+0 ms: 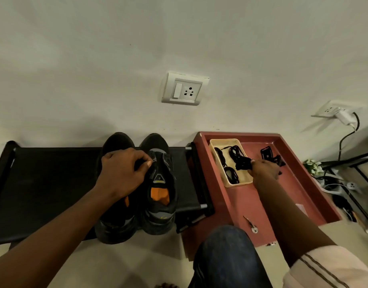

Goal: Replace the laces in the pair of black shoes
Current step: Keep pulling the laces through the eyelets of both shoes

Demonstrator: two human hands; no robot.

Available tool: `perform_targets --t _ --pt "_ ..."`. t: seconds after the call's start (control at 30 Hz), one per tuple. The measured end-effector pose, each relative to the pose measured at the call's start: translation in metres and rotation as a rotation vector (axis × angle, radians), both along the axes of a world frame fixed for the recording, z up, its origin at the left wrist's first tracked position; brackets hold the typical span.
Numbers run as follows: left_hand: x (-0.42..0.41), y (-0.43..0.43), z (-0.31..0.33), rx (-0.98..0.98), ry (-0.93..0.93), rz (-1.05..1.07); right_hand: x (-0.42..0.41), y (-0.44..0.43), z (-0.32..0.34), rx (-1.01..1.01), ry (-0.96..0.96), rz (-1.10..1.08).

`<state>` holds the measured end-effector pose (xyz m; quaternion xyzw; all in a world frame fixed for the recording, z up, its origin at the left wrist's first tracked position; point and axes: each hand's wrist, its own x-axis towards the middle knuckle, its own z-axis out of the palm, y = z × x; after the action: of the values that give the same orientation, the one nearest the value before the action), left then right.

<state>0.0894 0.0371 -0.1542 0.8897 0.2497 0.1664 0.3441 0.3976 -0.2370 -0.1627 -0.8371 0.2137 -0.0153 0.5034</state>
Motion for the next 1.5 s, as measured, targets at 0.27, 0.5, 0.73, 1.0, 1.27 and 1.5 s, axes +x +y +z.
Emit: perform_targets --t 0.27,0.5,0.73,1.0,1.27,1.5 --pt "0.001 -0.002 0.001 -0.003 0.064 -0.014 -0.019 -0.010 -0.009 -0.433 -0.063 0.176" --pt "0.000 0.000 -0.001 0.012 0.092 -0.030 -0.028 -0.014 0.007 -0.787 0.004 0.273" --pt "-0.002 0.002 -0.002 0.090 0.139 -0.048 -0.029 -0.003 0.012 -0.762 -0.177 0.708" --pt "0.002 0.001 -0.005 0.095 0.164 -0.053 -0.027 0.017 0.003 -1.218 -0.005 0.986" --pt "0.002 0.000 -0.010 0.128 0.157 -0.062 -0.024 0.022 0.000 -1.174 -0.036 0.961" --pt "-0.006 -0.002 -0.006 0.163 0.096 -0.024 -0.032 -0.006 0.027 -0.655 -0.286 0.707"
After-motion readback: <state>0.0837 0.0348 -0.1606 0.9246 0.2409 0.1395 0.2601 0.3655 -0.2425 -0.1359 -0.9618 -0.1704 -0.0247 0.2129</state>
